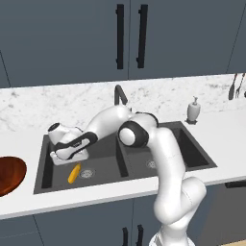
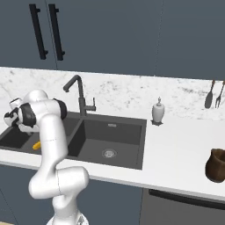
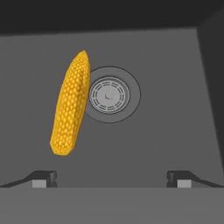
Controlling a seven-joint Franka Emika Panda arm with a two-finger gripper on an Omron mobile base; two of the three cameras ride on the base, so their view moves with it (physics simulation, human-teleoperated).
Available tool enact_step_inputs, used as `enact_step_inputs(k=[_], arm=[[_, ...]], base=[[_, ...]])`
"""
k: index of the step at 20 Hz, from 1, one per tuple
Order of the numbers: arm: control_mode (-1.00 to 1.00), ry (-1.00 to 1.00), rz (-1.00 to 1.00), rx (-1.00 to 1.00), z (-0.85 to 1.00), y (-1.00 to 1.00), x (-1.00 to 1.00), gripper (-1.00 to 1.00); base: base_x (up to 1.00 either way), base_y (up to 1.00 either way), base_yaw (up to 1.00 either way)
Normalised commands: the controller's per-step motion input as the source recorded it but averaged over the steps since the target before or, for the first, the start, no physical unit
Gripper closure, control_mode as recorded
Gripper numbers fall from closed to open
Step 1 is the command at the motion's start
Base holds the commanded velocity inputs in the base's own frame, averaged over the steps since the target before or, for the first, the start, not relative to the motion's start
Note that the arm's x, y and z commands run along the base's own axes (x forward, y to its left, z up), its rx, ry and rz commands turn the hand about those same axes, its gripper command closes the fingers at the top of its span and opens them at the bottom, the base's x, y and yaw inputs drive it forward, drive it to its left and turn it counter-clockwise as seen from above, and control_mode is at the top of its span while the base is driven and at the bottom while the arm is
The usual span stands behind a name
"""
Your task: Pick the corn from the sink and place it in the bowl. Then pick the bowl and place it in the microwave. Then close the microwave door and press the start button.
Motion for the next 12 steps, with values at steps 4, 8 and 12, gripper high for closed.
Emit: enact_step_inputs(k=[4, 8, 12], arm=[[-1.0, 0.02, -0.08, 0.0, -0.36, 0.26, 0.27, -1.0], [-1.0, 0.01, -0.02, 0.0, -0.35, -0.02, 0.23, -1.0], [-1.0, 0.0, 0.0, 0.0, -0.43, 0.0, 0.22, -1.0]], base=[[0.0, 0.0, 0.0], [0.0, 0.0, 0.0], [0.0, 0.0, 0.0]])
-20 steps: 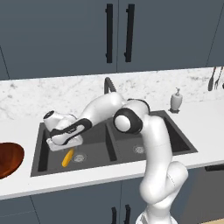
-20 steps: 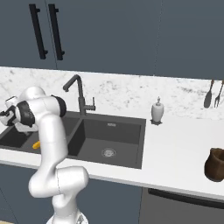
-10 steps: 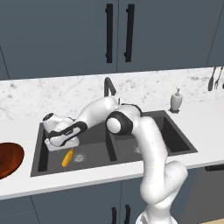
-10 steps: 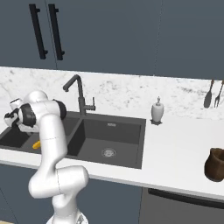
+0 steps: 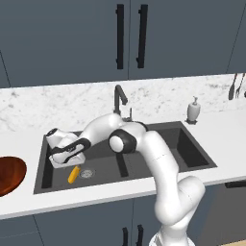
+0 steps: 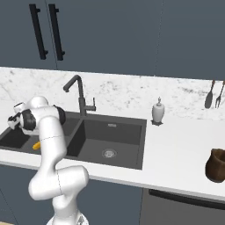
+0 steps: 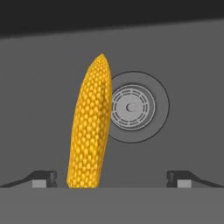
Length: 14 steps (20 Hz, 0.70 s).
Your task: Pick the corn from the sink and place it in the bowl. Then pick the bowl and place it in the microwave. Then close the microwave door and press the start button.
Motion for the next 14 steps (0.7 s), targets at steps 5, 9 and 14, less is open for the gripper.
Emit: enact_step_inputs(k=[5, 9, 14], arm=[[-1.0, 0.0, -0.01, 0.0, -0.18, 0.15, 0.26, -1.0], [-1.0, -0.02, 0.0, 0.0, -0.28, 0.0, 0.04, -1.0], [-1.0, -0.04, 0.0, 0.0, -0.32, 0.0, 0.0, -1.0]], base=[[0.0, 0.0, 0.0], [0.0, 0.0, 0.0], [0.0, 0.0, 0.0]])
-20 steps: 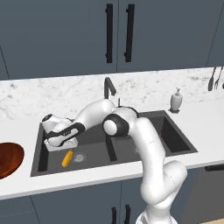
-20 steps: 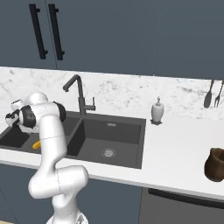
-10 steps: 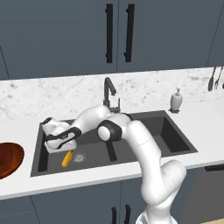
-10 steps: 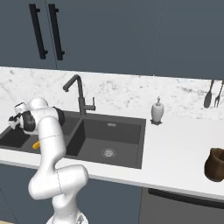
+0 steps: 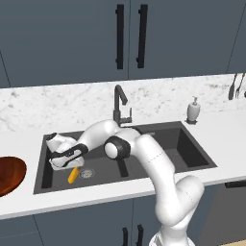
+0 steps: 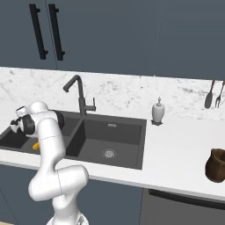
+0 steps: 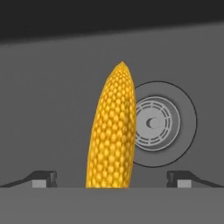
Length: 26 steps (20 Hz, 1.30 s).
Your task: Pick the corn from the sink and place it in the bowl. Then pick the bowl and place it in the microwave. Then close the microwave door and press the start button.
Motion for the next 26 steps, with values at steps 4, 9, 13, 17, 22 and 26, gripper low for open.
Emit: enact_step_inputs(k=[4, 9, 13, 17, 22, 26], arm=[[-1.0, 0.0, 0.0, 0.0, -0.29, 0.0, 0.0, -1.0], [-1.0, -0.01, 0.0, 0.0, -0.33, 0.0, 0.0, -1.0], [-1.0, 0.0, 0.0, 0.0, -0.37, 0.0, 0.0, 1.0], [-1.0, 0.0, 0.0, 0.0, -0.13, 0.0, 0.0, 1.0], [-1.0, 0.0, -0.01, 0.0, -0.03, -0.02, -0.07, 1.0], [-1.0, -0.04, 0.0, 0.03, 0.03, -0.06, -0.31, 1.0]], base=[[0.0, 0.0, 0.0], [0.0, 0.0, 0.0], [0.0, 0.0, 0.0], [0.0, 0.0, 0.0], [0.0, 0.0, 0.0], [0.0, 0.0, 0.0]])
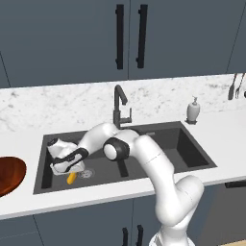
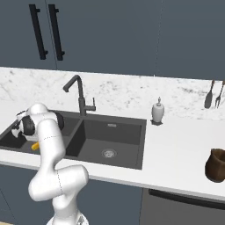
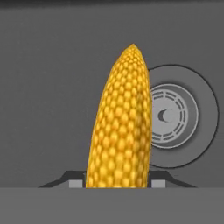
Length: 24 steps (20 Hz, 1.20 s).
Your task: Pick the corn from the sink and place it in the bowl. Then pick the bowl and place it in the microwave. Then close the microwave door and press the start button.
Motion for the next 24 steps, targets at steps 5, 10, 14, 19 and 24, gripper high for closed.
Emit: enact_step_inputs(k=[5, 10, 14, 19, 24], arm=[[-1.0, -0.29, -0.04, 0.17, 0.93, -0.04, -0.51, 1.0], [-1.0, -0.26, -0.01, 0.35, 1.0, 0.0, -0.22, 1.0], [-1.0, -0.26, -0.01, 0.4, 1.0, 0.0, -0.32, 1.0], [-1.0, -0.33, 0.0, 0.22, 0.97, 0.07, -0.48, 1.0], [-1.0, -0.17, 0.05, 0.14, 0.97, 0.3, -0.58, 1.0]], base=[[0.0, 0.0, 0.0], [0.0, 0.0, 0.0], [0.0, 0.0, 0.0], [0.0, 0.0, 0.0], [0.0, 0.0, 0.0]])
